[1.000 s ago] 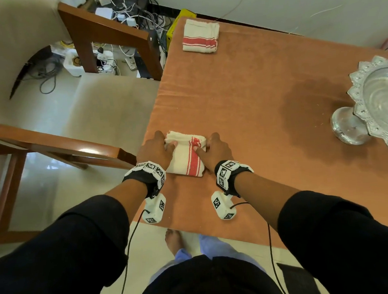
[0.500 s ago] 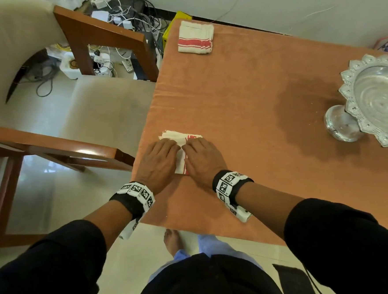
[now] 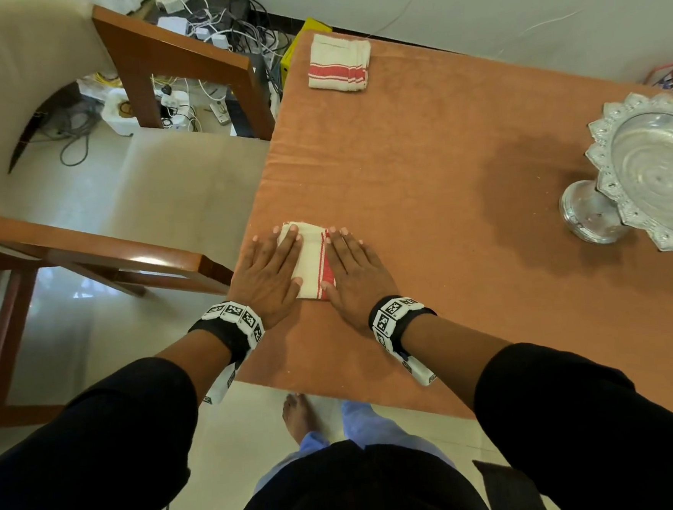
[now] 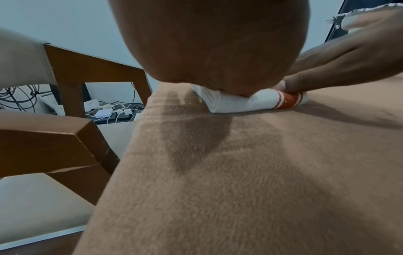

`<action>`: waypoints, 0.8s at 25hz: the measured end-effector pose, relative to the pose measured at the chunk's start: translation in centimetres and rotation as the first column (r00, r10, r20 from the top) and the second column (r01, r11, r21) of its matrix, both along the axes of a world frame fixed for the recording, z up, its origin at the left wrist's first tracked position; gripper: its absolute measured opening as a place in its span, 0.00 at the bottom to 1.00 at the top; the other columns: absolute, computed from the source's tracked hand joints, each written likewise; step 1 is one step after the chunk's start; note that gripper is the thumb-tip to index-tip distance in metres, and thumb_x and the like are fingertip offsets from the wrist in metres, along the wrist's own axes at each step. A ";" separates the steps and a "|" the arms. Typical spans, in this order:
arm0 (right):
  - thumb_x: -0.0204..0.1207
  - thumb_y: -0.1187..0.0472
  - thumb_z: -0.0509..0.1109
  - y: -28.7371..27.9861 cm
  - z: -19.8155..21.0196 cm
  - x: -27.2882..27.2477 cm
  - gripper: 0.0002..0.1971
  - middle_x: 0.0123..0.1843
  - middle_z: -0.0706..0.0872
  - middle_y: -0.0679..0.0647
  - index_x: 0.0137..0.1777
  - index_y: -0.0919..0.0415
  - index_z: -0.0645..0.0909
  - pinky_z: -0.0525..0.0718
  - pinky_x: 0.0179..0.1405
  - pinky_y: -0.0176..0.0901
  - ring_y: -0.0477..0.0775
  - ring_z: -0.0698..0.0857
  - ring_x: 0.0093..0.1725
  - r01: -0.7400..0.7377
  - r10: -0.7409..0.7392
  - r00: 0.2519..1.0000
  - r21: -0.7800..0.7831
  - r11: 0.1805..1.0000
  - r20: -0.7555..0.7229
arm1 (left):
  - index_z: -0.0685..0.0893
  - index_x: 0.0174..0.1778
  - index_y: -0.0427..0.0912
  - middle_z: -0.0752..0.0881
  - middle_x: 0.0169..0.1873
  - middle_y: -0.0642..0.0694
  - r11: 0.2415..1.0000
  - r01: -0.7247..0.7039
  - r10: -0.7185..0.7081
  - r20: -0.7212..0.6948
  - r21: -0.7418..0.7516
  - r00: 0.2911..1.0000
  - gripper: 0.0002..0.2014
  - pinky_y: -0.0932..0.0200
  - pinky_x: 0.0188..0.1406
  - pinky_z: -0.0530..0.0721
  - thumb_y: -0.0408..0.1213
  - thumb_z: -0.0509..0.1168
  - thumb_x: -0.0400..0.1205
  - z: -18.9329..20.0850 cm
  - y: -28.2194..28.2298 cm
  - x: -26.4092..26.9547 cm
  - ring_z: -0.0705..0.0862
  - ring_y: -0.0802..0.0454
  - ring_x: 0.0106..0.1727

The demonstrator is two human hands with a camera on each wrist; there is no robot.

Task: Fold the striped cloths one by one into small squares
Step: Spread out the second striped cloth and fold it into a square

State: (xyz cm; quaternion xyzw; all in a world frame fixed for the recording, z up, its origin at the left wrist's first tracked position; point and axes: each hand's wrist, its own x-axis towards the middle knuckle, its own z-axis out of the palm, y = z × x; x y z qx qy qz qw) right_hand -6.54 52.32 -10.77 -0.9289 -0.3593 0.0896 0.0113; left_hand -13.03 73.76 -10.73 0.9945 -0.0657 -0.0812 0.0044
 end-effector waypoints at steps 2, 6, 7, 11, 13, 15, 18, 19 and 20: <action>0.87 0.41 0.49 0.0 -0.4 -0.1 0.39 0.92 0.42 0.59 0.90 0.64 0.46 0.50 0.88 0.61 0.60 0.42 0.91 0.005 -0.005 1.000 0.000 1.000 -0.002 | 0.47 0.92 0.40 0.44 0.92 0.43 1.000 0.010 -0.010 0.001 -0.011 1.000 0.37 0.29 0.87 0.52 0.56 0.43 0.89 -0.3 0.3 0.0 0.45 0.38 0.92; 0.87 0.41 0.49 0.1 -0.9 0.0 0.39 0.92 0.40 0.59 0.90 0.64 0.44 0.50 0.88 0.61 0.60 0.40 0.91 -0.001 0.001 1.000 -0.003 1.000 -0.013 | 0.44 0.92 0.41 0.42 0.92 0.43 1.000 0.016 -0.016 -0.028 -0.014 0.999 0.37 0.28 0.87 0.51 0.57 0.42 0.89 -0.6 0.5 0.1 0.44 0.38 0.92; 0.87 0.41 0.49 0.0 -1.0 0.1 0.40 0.92 0.40 0.59 0.90 0.64 0.44 0.50 0.88 0.62 0.60 0.41 0.91 -0.004 0.004 1.000 -0.001 1.000 -0.016 | 0.44 0.92 0.41 0.41 0.92 0.43 1.000 0.015 -0.015 -0.040 -0.011 0.999 0.37 0.27 0.87 0.51 0.57 0.42 0.89 -0.6 0.5 0.2 0.43 0.38 0.92; 0.85 0.41 0.53 0.2 -0.2 0.3 0.40 0.92 0.45 0.60 0.90 0.64 0.49 0.56 0.86 0.68 0.63 0.46 0.90 -0.022 0.023 0.999 0.011 1.000 -0.031 | 0.45 0.92 0.41 0.42 0.92 0.44 0.999 -0.004 0.002 -0.056 -0.045 0.998 0.38 0.27 0.87 0.53 0.57 0.45 0.89 -0.3 0.4 0.2 0.43 0.36 0.92; 0.83 0.42 0.59 0.4 0.8 0.8 0.39 0.90 0.53 0.63 0.88 0.62 0.57 0.63 0.83 0.68 0.66 0.54 0.88 0.008 -0.001 0.998 0.089 0.996 -0.070 | 0.50 0.92 0.41 0.49 0.92 0.42 0.988 -0.069 0.069 -0.008 -0.140 0.998 0.39 0.32 0.87 0.58 0.54 0.53 0.88 0.2 0.1 0.0 0.50 0.36 0.91; 0.79 0.42 0.64 0.7 1.5 1.7 0.38 0.86 0.61 0.67 0.85 0.59 0.62 0.70 0.76 0.65 0.70 0.63 0.83 0.119 -0.094 0.987 0.195 0.973 -0.134 | 0.64 0.85 0.38 0.66 0.84 0.38 0.933 -0.208 0.236 0.062 -0.293 0.970 0.35 0.38 0.77 0.72 0.50 0.61 0.84 0.8 -0.4 -0.4 0.69 0.34 0.81; 0.78 0.44 0.68 1.2 1.6 4.0 0.38 0.75 0.72 0.66 0.83 0.60 0.61 0.78 0.68 0.60 0.68 0.74 0.72 0.398 -0.293 0.886 0.266 0.878 -0.359 | 0.80 0.63 0.40 0.82 0.58 0.39 0.767 -0.473 0.505 -0.047 -0.433 0.862 0.20 0.45 0.54 0.80 0.50 0.65 0.82 1.0 -0.7 0.2 0.82 0.38 0.57; 0.78 0.45 0.70 1.3 1.5 5.0 0.37 0.72 0.76 0.65 0.82 0.61 0.63 0.80 0.65 0.56 0.67 0.77 0.69 0.487 -0.342 0.824 0.257 0.835 -0.452 | 0.81 0.55 0.43 0.83 0.50 0.42 0.707 -0.552 0.561 -0.125 -0.442 0.818 0.16 0.48 0.47 0.78 0.52 0.66 0.81 1.2 -0.8 0.7 0.83 0.40 0.52; 0.78 0.47 0.71 1.4 1.7 5.8 0.34 0.69 0.79 0.63 0.79 0.61 0.65 0.81 0.61 0.53 0.65 0.80 0.66 0.561 -0.376 0.755 0.232 0.794 -0.537 | 0.80 0.49 0.45 0.84 0.45 0.45 0.658 -0.614 0.599 -0.191 -0.437 0.778 0.15 0.51 0.42 0.76 0.54 0.67 0.81 1.4 -0.8 1.1 0.84 0.42 0.48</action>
